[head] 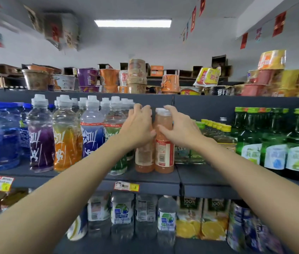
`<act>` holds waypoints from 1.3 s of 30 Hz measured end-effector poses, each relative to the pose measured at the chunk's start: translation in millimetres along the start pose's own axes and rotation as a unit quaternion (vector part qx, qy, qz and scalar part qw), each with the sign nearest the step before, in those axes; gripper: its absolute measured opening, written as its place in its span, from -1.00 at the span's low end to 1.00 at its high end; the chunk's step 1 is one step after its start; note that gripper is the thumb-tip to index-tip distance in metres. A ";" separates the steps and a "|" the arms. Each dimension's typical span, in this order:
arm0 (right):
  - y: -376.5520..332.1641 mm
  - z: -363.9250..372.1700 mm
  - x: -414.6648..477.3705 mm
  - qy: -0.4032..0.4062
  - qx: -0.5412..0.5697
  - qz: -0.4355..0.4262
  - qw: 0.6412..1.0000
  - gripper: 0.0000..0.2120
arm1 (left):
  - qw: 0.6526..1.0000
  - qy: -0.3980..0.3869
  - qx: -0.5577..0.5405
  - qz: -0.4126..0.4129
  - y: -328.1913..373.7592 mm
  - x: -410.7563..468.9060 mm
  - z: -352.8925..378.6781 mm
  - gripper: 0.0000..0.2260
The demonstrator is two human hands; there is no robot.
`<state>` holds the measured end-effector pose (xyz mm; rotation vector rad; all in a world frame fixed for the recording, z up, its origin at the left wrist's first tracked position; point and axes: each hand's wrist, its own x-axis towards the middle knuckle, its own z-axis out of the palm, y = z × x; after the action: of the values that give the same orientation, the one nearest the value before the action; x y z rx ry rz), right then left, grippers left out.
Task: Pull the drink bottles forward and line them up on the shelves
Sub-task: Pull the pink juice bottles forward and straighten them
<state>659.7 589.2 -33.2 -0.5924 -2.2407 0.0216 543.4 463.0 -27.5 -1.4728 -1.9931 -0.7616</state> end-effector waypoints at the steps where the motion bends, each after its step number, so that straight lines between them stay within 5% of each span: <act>1: -1.6 0.0 1.1 -0.016 0.001 -0.001 1.000 -0.31 | 1.000 -0.014 -0.013 -0.009 0.7 2.2 -1.3 -0.42; 9: 3.9 -11.8 1.7 -0.077 0.031 0.002 0.997 -0.31 | 0.999 -0.009 -0.046 -0.015 -10.2 7.0 0.4 -0.24; 19: 44.6 -54.6 -17.5 -0.085 -0.022 0.038 0.995 -0.29 | 0.979 -0.007 -0.194 0.055 14.2 15.1 21.8 -0.25; 39: 89.5 -70.5 -4.2 -0.096 -0.022 0.068 0.993 -0.20 | 0.969 -0.011 -0.231 0.085 51.4 41.2 65.8 -0.22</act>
<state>748.8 654.9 -6.4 -0.7956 -2.3865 0.1023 576.3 549.5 -37.6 -1.8893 -1.7443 -1.1930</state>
